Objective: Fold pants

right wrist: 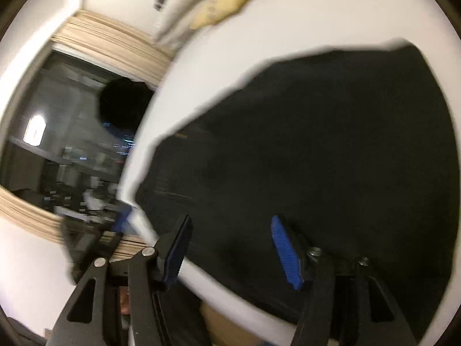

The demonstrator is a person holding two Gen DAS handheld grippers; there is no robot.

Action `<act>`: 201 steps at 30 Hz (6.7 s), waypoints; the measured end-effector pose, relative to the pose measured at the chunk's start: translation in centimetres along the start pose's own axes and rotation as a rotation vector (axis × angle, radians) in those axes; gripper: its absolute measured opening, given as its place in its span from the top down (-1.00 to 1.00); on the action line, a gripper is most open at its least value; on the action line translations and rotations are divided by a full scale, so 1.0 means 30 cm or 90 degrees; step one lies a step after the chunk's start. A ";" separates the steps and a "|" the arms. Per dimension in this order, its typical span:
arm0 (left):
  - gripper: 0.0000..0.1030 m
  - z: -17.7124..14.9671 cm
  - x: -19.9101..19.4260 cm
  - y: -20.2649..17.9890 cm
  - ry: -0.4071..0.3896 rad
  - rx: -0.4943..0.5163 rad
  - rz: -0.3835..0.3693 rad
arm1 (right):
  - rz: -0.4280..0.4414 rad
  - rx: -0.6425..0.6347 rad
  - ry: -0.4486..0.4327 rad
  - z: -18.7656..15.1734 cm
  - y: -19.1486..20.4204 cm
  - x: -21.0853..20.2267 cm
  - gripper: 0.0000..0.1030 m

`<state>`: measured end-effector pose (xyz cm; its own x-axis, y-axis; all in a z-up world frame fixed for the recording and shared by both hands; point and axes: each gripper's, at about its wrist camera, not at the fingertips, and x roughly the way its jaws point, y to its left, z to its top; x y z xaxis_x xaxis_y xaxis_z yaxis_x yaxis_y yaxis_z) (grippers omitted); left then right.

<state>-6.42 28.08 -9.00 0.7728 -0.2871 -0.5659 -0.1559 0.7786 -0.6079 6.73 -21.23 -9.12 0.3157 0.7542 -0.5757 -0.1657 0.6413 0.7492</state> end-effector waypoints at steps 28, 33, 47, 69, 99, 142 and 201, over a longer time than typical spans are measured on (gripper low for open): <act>0.69 0.054 0.322 0.341 0.032 -0.262 -0.112 | 0.165 0.107 0.020 0.130 0.062 0.295 -0.39; 0.75 0.044 0.337 0.348 0.018 -0.265 -0.113 | 0.162 0.135 0.015 0.151 0.047 0.343 -0.36; 0.77 0.061 0.231 0.265 -0.008 -0.210 -0.097 | 0.023 0.135 0.050 0.129 -0.099 0.352 1.00; 0.78 -0.106 0.269 -0.628 0.089 0.239 -0.183 | 0.263 0.211 -0.032 0.276 -0.273 -0.134 -0.61; 0.77 -0.796 0.424 -1.124 0.168 0.671 -0.102 | 0.066 0.109 -0.039 0.240 -0.481 -0.353 0.66; -0.27 -0.234 0.585 -0.950 0.172 0.454 -0.056 | 0.102 0.046 -0.095 0.210 -0.384 -0.388 0.10; 0.53 -0.197 0.610 -0.732 0.355 0.371 -0.029 | -0.156 0.030 -0.042 0.075 -0.431 -0.322 0.55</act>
<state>7.53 2.42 -9.30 0.3266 -0.4426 -0.8351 0.3328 0.8808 -0.3367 7.93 -37.12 -12.53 0.4010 0.5658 -0.7205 -0.0332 0.7949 0.6058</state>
